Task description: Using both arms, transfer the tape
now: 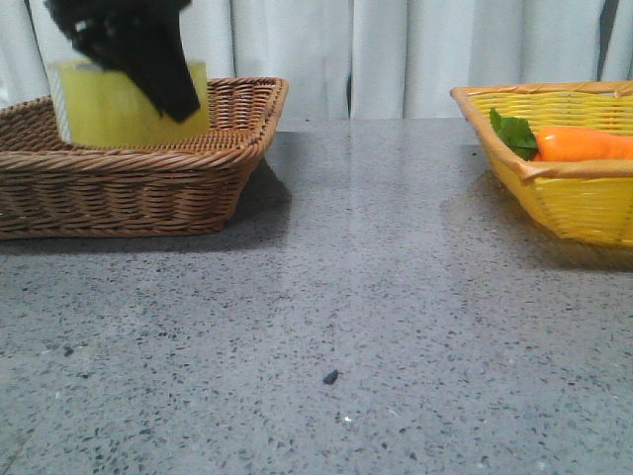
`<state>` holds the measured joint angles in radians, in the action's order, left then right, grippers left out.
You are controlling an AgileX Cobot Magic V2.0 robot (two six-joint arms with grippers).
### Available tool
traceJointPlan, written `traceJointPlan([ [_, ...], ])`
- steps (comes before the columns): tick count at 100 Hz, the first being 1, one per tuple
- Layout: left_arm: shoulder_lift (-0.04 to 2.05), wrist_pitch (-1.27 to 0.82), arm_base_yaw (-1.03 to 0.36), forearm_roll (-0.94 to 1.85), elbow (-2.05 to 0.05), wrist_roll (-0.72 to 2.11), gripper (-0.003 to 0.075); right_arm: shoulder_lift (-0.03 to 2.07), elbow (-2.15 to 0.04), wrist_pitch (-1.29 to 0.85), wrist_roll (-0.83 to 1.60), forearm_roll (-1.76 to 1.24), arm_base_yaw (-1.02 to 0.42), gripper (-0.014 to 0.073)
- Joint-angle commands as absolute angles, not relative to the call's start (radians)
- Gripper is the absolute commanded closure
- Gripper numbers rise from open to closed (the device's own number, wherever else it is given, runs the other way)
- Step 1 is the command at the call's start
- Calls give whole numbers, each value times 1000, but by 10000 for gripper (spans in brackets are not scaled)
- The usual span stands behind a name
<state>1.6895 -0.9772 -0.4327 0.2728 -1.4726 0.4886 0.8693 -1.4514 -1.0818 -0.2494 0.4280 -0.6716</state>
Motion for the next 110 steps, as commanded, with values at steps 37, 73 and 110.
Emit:
traceJointPlan([
  [37,1702,-896,-432,337,-1485,483,682,863,-1466,-1010,-246,464,-669,652],
  [73,1667,-879,-430,396,-1487,483,353,862,-1445,-1012,-246,464,-669,652],
  [110,1436,-858,-430,543,-1483,485,524,718,-1161,-846,-379,567,-669,652],
])
